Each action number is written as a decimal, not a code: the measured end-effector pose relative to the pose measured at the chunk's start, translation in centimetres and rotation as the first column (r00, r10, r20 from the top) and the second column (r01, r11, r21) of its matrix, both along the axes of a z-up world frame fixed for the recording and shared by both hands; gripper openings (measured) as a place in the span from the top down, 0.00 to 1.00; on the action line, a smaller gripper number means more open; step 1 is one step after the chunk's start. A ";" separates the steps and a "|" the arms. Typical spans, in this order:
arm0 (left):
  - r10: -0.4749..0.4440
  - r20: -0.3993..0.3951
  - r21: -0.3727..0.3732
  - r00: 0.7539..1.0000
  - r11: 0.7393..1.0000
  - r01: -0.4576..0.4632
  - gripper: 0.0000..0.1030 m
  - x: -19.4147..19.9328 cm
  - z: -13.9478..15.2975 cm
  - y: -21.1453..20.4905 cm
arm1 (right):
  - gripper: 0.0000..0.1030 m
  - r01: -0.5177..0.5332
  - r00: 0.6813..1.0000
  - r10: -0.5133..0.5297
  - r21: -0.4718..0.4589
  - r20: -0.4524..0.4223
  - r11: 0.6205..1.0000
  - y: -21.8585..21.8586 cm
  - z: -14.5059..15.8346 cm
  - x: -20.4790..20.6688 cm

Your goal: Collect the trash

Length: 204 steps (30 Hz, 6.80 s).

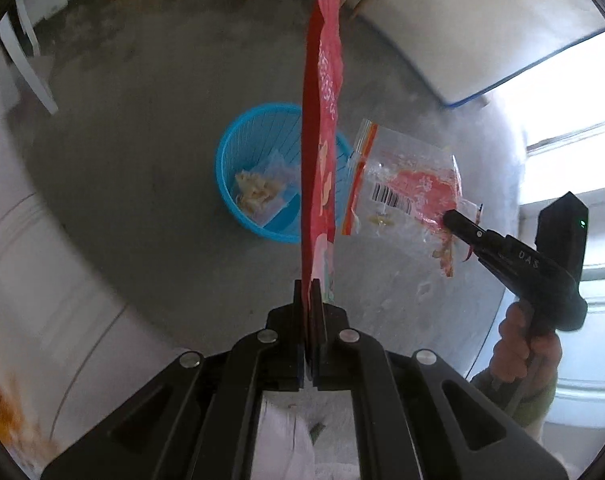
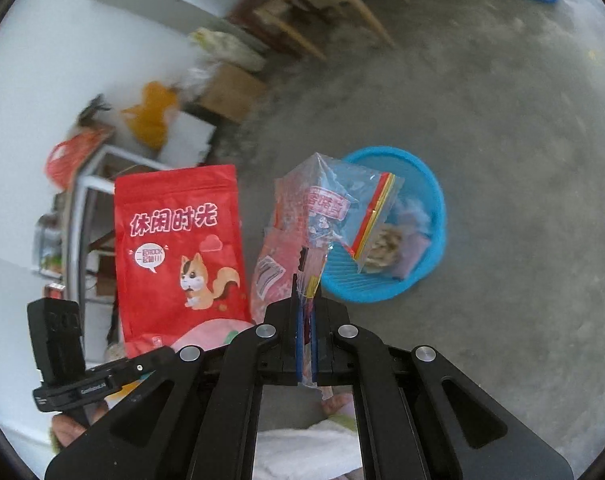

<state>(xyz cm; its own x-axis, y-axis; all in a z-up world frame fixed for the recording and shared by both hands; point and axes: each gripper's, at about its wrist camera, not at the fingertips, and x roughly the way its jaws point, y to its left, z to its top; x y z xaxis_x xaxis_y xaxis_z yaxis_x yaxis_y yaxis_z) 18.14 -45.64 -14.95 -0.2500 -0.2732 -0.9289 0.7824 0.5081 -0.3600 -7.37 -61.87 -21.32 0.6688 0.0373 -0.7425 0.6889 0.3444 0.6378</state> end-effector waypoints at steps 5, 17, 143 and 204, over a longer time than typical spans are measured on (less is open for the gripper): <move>-0.014 0.018 0.130 1.000 0.992 0.011 0.98 1.0 -5.3 -4.7 | 0.98 0.017 0.993 -0.015 0.016 -0.118 1.000 -2.0 -4.3 2.5; 0.073 0.103 0.107 0.992 0.991 -0.084 0.54 4.0 -8.0 -6.8 | 0.57 0.093 0.969 -0.087 0.013 -0.229 0.996 -3.8 -10.9 3.9; 0.736 0.336 -0.548 0.587 0.660 -0.514 0.26 -7.6 9.7 50.3 | 0.39 -0.779 0.265 0.803 -0.609 -0.535 -0.149 47.3 12.3 12.6; 0.603 0.330 -0.260 0.726 0.797 -0.545 0.25 -6.0 5.2 42.0 | 0.10 -0.674 0.466 0.863 -0.709 -0.193 0.205 38.1 15.8 22.1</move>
<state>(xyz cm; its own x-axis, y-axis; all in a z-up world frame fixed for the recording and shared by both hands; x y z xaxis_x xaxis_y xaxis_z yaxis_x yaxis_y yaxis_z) 12.15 -3.64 -9.71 0.3574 -0.3771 -0.8544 0.4426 0.8740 -0.2006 14.76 -23.81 -5.56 0.7120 0.2424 -0.6590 -0.2761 0.9596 0.0546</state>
